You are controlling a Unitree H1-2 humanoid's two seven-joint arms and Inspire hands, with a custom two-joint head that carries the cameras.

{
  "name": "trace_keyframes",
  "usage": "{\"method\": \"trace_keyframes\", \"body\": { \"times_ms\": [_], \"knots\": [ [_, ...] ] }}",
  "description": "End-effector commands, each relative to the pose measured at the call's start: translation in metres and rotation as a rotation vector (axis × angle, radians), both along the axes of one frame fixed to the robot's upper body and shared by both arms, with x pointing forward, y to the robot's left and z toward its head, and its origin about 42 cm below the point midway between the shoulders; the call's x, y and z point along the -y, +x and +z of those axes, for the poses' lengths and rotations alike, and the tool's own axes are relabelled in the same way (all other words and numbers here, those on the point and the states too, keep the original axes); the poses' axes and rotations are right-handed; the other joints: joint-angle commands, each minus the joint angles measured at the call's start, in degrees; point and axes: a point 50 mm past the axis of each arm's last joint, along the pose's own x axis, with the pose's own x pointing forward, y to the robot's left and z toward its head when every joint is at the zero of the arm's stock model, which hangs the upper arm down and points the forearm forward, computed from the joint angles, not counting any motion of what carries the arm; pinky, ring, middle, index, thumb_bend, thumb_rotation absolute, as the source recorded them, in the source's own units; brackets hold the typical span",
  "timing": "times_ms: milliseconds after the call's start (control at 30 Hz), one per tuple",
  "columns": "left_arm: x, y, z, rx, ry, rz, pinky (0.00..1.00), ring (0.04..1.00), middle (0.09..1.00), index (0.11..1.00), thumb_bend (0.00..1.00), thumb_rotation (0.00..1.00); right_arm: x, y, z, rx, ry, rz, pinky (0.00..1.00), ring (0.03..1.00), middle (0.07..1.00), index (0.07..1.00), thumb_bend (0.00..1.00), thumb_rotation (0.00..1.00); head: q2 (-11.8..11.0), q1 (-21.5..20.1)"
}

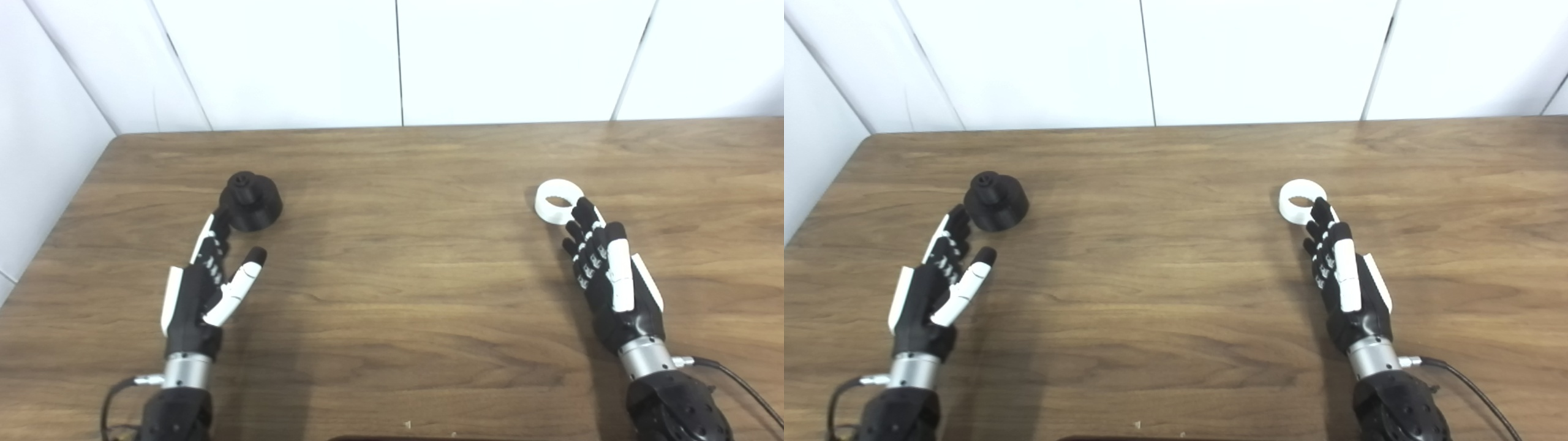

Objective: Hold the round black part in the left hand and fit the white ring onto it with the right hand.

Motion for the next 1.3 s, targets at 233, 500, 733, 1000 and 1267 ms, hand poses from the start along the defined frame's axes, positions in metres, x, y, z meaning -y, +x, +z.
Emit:
{"method": "trace_keyframes", "body": {
  "times_ms": [233,500,733,1000,1267],
  "knots": [
    [-0.037,0.041,0.056,0.060,0.361,0.066,1.00,1.000,1.000,0.984,0.90,0.36,0.003,-0.002,0.005,0.053,-0.005,0.017,1.00,1.000,1.000,0.979,0.64,1.00,-0.27,0.96],
    [-0.057,0.070,0.072,-0.001,0.578,0.084,1.00,1.000,1.000,0.972,0.91,0.34,0.005,0.000,0.002,0.047,-0.005,0.018,1.00,1.000,1.000,0.977,0.64,1.00,-0.68,1.77],
    [-0.072,0.096,0.075,-0.087,0.668,0.048,0.94,1.000,1.000,0.939,0.94,0.32,0.005,0.000,0.001,0.050,-0.009,0.017,1.00,1.000,1.000,0.980,0.64,1.00,-0.83,1.98],
    [-0.083,0.117,0.062,-0.193,0.693,0.023,0.91,1.000,0.986,0.892,0.97,0.34,0.008,0.000,0.001,0.055,-0.010,0.011,1.00,1.000,1.000,0.974,0.65,1.00,-0.92,1.89],
    [-0.086,0.130,0.051,-0.263,0.711,-0.034,0.95,1.000,0.977,0.859,0.96,0.33,0.010,0.000,0.001,0.055,-0.011,0.015,1.00,1.000,1.000,0.976,0.65,1.00,-0.94,1.97]
  ]
}}
